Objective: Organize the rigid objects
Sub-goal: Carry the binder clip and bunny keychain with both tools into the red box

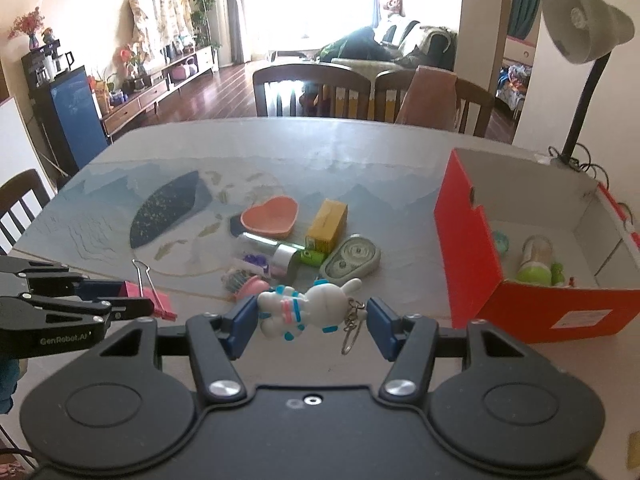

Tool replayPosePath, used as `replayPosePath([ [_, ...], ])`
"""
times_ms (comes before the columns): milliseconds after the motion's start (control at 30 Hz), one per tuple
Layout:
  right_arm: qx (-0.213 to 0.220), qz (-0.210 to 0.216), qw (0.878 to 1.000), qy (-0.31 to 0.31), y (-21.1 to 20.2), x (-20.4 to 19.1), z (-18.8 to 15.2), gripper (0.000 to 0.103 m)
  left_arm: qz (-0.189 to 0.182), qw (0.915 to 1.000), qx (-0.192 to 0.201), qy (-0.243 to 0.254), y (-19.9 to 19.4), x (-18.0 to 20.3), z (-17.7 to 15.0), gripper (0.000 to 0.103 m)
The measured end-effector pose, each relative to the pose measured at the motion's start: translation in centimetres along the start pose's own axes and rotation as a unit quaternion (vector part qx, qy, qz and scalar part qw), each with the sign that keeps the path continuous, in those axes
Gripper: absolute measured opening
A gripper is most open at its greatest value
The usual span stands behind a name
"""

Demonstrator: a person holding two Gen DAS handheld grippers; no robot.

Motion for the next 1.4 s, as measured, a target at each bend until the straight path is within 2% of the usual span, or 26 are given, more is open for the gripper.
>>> replayPosePath([
  [367,0.039,-0.017,0.999,0.030,-2.9,3.7,3.2,0.059,-0.030,0.9987,0.009,0.039,-2.0,4.7,4.1,0.029],
  [667,0.058,-0.030,0.997,0.048,-2.7,8.5,5.1,0.059,-0.051,0.9956,0.017,0.077,-0.7,9.2,8.5,0.029],
  [933,0.059,-0.045,0.995,0.062,-1.2,14.7,5.3,0.059,-0.069,0.9926,0.018,0.098,3.0,13.9,12.1,0.029],
  [1400,0.025,-0.074,0.994,0.071,4.8,23.4,4.4,0.059,-0.090,0.9901,-0.005,0.107,12.1,20.4,16.5,0.029],
])
Point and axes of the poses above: each gripper's, at about its wrist camera, not at the fingertips, and y roughly the way its jaws point, x to its right, z to its top, the point moved 9 cm from there along y, roughly the way its jaws point, and after that the axes turned 15 degrees about -z, right-handed, at the moved point
